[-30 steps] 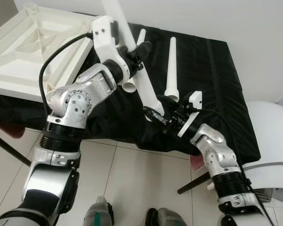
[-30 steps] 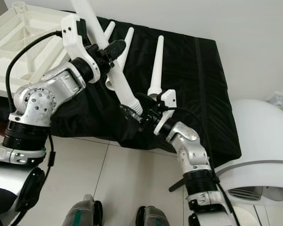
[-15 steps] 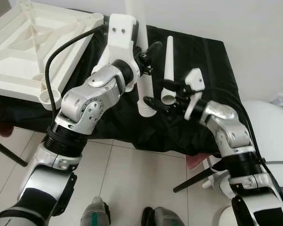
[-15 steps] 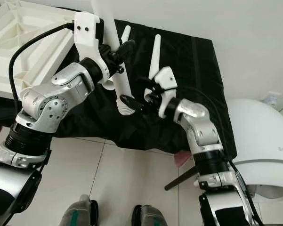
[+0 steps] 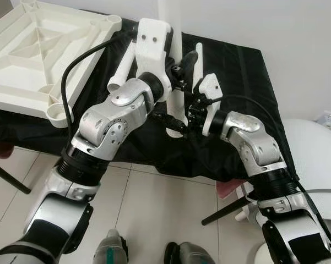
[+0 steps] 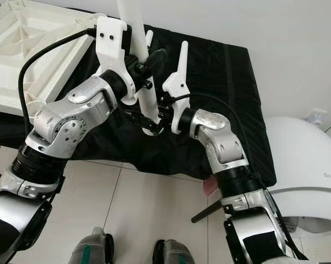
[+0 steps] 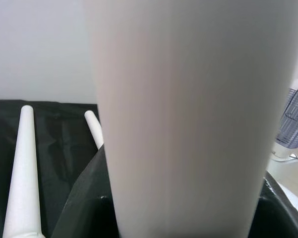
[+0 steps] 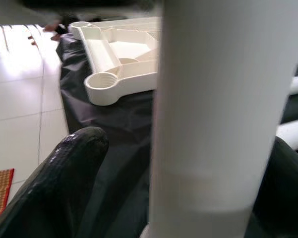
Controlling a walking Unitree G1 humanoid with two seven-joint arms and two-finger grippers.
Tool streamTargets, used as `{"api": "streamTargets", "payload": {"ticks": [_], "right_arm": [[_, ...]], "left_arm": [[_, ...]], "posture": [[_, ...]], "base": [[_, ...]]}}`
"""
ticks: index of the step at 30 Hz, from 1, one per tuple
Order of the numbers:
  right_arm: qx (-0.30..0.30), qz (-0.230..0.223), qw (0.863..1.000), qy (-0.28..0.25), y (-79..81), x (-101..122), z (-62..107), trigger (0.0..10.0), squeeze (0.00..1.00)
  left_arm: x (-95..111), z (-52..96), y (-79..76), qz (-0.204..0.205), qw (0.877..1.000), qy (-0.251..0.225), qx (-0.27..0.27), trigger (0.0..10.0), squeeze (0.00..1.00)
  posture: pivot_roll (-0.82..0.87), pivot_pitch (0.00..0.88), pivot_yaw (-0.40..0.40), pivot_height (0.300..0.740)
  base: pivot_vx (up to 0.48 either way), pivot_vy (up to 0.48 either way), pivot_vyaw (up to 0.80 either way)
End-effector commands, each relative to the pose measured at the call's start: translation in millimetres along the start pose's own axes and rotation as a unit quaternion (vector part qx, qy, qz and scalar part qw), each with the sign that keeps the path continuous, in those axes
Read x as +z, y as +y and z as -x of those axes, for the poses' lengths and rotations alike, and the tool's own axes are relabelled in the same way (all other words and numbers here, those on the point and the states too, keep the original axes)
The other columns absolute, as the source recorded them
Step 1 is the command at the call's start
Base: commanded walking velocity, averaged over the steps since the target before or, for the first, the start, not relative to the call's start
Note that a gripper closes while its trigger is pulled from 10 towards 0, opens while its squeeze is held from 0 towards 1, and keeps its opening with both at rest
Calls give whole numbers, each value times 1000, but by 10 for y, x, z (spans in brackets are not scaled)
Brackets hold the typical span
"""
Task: Building children table
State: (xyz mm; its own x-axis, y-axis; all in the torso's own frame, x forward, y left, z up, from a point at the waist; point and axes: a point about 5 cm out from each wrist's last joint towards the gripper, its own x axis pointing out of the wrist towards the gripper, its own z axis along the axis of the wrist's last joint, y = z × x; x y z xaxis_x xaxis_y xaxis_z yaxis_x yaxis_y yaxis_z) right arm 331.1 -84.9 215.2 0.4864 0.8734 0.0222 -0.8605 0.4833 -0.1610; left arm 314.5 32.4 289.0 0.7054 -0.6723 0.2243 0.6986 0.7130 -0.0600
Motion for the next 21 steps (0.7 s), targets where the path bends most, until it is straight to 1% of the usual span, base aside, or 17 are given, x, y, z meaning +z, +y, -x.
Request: {"api": "streamTargets", "payload": {"ticks": [1,5,6,7,8,9,12,13,15,16,18,19,21], "right_arm": [[-12,2,1000,7,-50,-4,-1,10000,0],[-16,2,1000,4,-64,6,-11,10000,0],[-21,1,1000,2,-80,18,-21,7765,0],[-21,1,1000,2,-80,18,-21,7765,0],[-27,2,1000,-1,-102,37,-30,4980,0],[-36,4,999,-6,-135,66,-39,4980,0],[-42,5,999,-10,-160,91,-46,4980,0],[-45,7,999,-14,-179,116,-50,6275,0],[-45,7,999,-14,-179,116,-50,6275,0],[-47,8,999,-16,-193,134,-54,7020,0],[-47,8,999,-16,-193,134,-54,7020,0],[-47,10,999,-17,-203,147,-58,7451,0],[-47,11,999,-17,-210,155,-62,7451,0]], "left_arm": [[47,14,-238,-11,987,-14,-159,10000,0],[42,15,-241,-11,987,-14,-159,10000,0],[37,16,-245,-11,987,-13,-160,10000,0],[37,16,-245,-11,987,-13,-160,10000,0],[35,17,-250,-11,987,-14,-161,10000,0],[32,20,-255,-11,987,-13,-163,10000,0],[28,22,-259,-12,986,-13,-164,10000,0],[20,25,-262,-13,986,-12,-164,10000,0],[20,25,-262,-13,986,-12,-164,10000,0],[12,26,-264,-13,986,-11,-164,10000,0],[12,26,-264,-13,986,-11,-164,10000,0],[8,28,-265,-13,986,-11,-165,10000,0],[6,28,-267,-13,986,-11,-165,10000,0]], "posture": [[61,61,-112,740],[61,61,-112,740],[62,58,-112,740],[62,58,-112,740],[63,57,-113,740],[64,55,-113,740],[64,55,-113,740],[64,55,-113,740],[64,55,-113,740],[64,55,-113,740],[64,55,-113,740],[65,56,-114,740],[65,56,-113,740]], "base": [[0,0,0],[0,0,0],[0,0,0],[0,0,0],[0,0,0],[0,0,0],[0,0,0],[0,0,0],[0,0,0],[0,0,0],[0,0,0],[0,0,0],[0,0,0]]}}
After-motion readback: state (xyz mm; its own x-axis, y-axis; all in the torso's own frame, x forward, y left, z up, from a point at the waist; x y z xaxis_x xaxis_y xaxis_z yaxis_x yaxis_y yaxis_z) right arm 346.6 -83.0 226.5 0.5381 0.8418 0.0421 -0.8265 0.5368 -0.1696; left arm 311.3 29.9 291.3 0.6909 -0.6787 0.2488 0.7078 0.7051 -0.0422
